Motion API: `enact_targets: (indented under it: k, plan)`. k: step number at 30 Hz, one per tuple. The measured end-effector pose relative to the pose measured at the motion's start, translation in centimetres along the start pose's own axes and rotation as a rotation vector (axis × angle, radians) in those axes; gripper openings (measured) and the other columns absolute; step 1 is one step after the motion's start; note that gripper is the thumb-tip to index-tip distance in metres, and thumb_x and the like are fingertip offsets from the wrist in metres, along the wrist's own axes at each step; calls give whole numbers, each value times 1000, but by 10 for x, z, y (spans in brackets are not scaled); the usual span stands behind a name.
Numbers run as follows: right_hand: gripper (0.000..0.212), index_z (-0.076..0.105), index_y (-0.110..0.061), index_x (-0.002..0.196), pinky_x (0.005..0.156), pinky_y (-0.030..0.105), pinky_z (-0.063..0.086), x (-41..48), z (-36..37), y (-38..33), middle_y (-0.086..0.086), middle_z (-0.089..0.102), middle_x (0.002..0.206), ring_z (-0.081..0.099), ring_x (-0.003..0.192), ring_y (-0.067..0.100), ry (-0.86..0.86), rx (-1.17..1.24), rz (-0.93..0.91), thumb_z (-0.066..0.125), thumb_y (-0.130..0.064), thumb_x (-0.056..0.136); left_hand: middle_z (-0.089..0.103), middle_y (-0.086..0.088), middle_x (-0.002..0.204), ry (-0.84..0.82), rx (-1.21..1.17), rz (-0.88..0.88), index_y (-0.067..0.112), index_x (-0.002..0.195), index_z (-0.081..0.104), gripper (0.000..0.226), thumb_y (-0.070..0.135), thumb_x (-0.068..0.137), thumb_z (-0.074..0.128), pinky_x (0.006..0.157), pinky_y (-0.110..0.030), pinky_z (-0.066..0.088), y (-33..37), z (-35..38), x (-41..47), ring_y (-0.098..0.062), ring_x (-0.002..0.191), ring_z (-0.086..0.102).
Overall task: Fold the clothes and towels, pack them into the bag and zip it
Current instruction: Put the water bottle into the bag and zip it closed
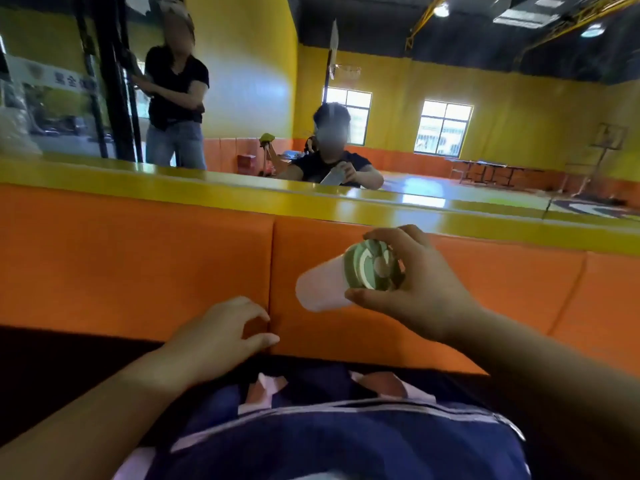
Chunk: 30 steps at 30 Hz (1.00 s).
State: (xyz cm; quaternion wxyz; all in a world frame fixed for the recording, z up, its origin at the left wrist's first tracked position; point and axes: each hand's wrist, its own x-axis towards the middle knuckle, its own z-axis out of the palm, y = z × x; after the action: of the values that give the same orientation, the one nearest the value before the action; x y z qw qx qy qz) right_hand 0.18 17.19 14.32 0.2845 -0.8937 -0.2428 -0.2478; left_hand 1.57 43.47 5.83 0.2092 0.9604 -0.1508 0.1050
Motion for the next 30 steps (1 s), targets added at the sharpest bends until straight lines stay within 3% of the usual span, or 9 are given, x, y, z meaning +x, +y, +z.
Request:
enact_targets:
  k: [4, 9, 12, 14, 15, 20, 24, 27, 30]
  plan:
    - [70, 53, -24, 124, 76, -1, 36, -52, 9, 10, -8, 43, 112, 42, 92, -2, -5, 27, 60, 84, -37, 62, 49, 23, 112, -85, -43, 9, 39, 118, 54, 38, 58, 85, 51, 86, -22, 43, 16, 28, -43, 2, 100, 50]
    - [77, 47, -25, 129, 86, 20, 48, -96, 18, 16, -11, 40, 119, 45, 103, 2, -51, 95, 152, 81, -41, 62, 48, 21, 104, -96, -119, -45, 35, 114, 59, 26, 45, 91, 49, 78, -14, 38, 25, 48, -74, 2, 92, 50]
    - [75, 48, -26, 129, 84, 15, 46, -114, 24, 18, -11, 41, 118, 45, 104, -2, -40, 131, 155, 83, -36, 63, 51, 15, 110, -135, -112, -66, 33, 115, 58, 47, 63, 81, 48, 87, -23, 42, 24, 54, -86, -3, 99, 51]
    - [72, 50, -29, 125, 82, 14, 45, -126, 30, 19, -14, 42, 117, 43, 109, -5, -24, 165, 145, 85, -34, 62, 47, 21, 106, -161, -131, -36, 37, 113, 57, 72, 82, 60, 39, 85, -16, 40, 22, 58, -92, 0, 100, 50]
    - [70, 50, -32, 122, 81, 14, 46, -132, 32, 20, -15, 43, 117, 45, 109, -3, -19, 191, 142, 85, -36, 62, 45, 24, 103, -175, -148, -20, 40, 111, 56, 72, 85, 57, 38, 83, -12, 37, 22, 60, -93, 3, 99, 49]
    - [64, 51, -41, 120, 84, 26, 52, -152, 37, 20, -21, 43, 119, 48, 114, 7, -8, 314, 130, 77, -49, 61, 57, 10, 105, -140, -212, -64, 36, 99, 65, 15, 30, 85, 66, 82, -14, 37, 21, 59, -92, -3, 98, 54]
    - [68, 52, -35, 124, 85, 30, 54, -155, 34, 22, -13, 45, 121, 50, 115, 13, -47, 368, 107, 79, -46, 63, 63, 7, 98, -167, -242, -76, 34, 88, 69, 11, 25, 88, 62, 84, -21, 44, 24, 50, -86, -3, 92, 58]
    - [68, 52, -34, 125, 85, 27, 53, -152, 29, 23, -14, 45, 121, 50, 115, 12, -64, 389, 90, 79, -49, 64, 63, 24, 92, -183, -270, -79, 32, 93, 70, 20, 19, 92, 55, 76, -8, 43, 20, 41, -82, 11, 86, 57]
    - [68, 51, -37, 126, 85, 23, 52, -146, 25, 24, -16, 45, 120, 52, 113, 12, -74, 394, 67, 77, -53, 65, 58, 12, 81, -159, -41, -32, 36, 78, 50, 25, 14, 91, 47, 67, -28, 43, 10, 34, -77, -8, 75, 54]
